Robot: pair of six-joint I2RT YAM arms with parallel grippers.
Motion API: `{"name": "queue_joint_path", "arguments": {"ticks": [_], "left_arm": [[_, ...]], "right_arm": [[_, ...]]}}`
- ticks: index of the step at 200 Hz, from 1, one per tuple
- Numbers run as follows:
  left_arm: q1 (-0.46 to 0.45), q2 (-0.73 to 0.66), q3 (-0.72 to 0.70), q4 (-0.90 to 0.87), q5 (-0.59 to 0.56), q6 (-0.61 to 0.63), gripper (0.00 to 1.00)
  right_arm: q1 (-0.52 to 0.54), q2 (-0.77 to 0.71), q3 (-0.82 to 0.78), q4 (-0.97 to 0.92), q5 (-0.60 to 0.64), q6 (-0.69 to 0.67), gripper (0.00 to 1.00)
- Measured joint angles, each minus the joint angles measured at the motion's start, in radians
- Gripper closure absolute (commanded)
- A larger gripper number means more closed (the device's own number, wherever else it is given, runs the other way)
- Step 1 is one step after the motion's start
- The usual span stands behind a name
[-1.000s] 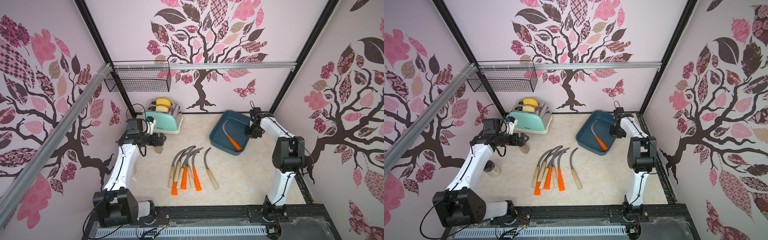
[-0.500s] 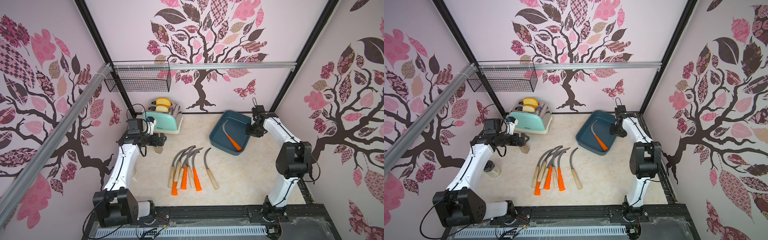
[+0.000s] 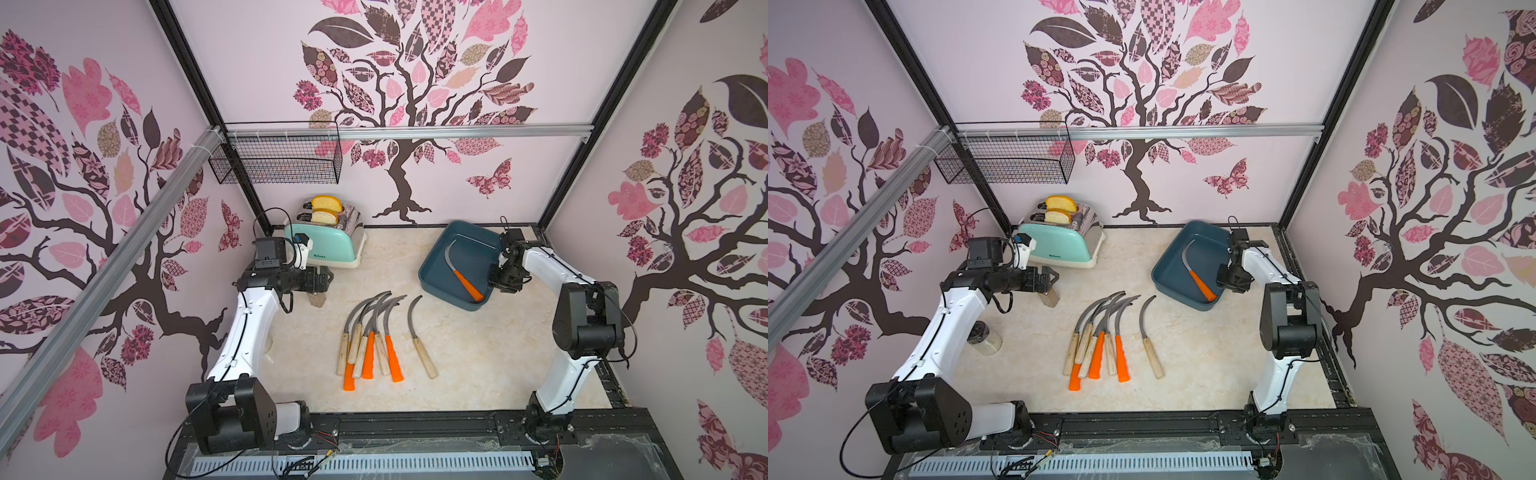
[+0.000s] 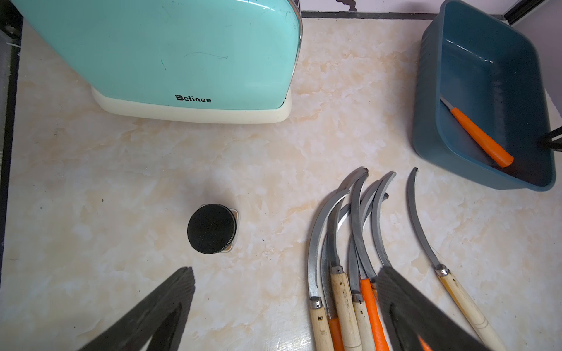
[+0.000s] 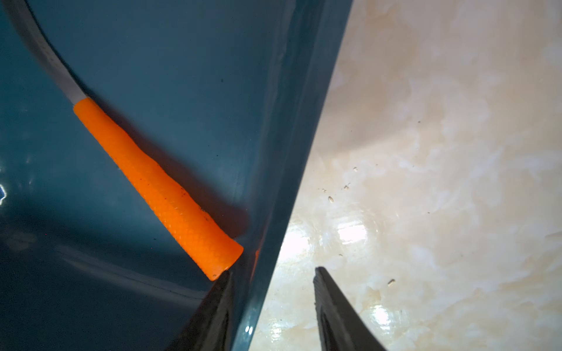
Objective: Put small sickles into storage boxes
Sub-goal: Adjust the storage box at the center of the board.
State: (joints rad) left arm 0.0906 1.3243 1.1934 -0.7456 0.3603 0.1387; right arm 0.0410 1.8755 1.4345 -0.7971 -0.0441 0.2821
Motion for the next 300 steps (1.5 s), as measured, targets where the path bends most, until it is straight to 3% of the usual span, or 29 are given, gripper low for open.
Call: {"name": "queue_joint_path", "arguments": {"ticks": [54, 123, 199, 219, 254, 280, 300], "left_arm": [[0.000, 0.013, 0.000, 0.000, 0.001, -0.003, 0.02], [-0.003, 0.018, 0.000, 0.004, 0.011, -0.008, 0.02], [-0.006, 0.019, 0.010, 0.009, 0.031, -0.012, 0.02], [-0.006, 0.019, 0.011, 0.011, 0.031, -0.012, 0.02], [-0.006, 0.019, 0.011, 0.010, 0.027, -0.011, 0.02], [-0.006, 0.019, 0.019, 0.000, 0.014, -0.011, 0.02], [-0.006, 0.019, 0.045, -0.016, 0.000, -0.012, 0.02]], "right_arm": [[0.004, 0.001, -0.008, 0.012, 0.032, -0.029, 0.75], [0.005, 0.001, -0.011, 0.013, 0.134, -0.067, 0.86], [0.010, -0.053, -0.041, 0.004, 0.217, -0.123, 0.77], [0.010, -0.081, -0.041, 0.004, 0.227, -0.130, 0.64], [0.025, -0.119, -0.024, -0.003, 0.235, -0.128, 0.60], [0.084, -0.176, -0.004, -0.006, 0.241, -0.127, 0.55], [0.189, -0.258, 0.006, 0.001, 0.250, -0.127, 0.52]]}}
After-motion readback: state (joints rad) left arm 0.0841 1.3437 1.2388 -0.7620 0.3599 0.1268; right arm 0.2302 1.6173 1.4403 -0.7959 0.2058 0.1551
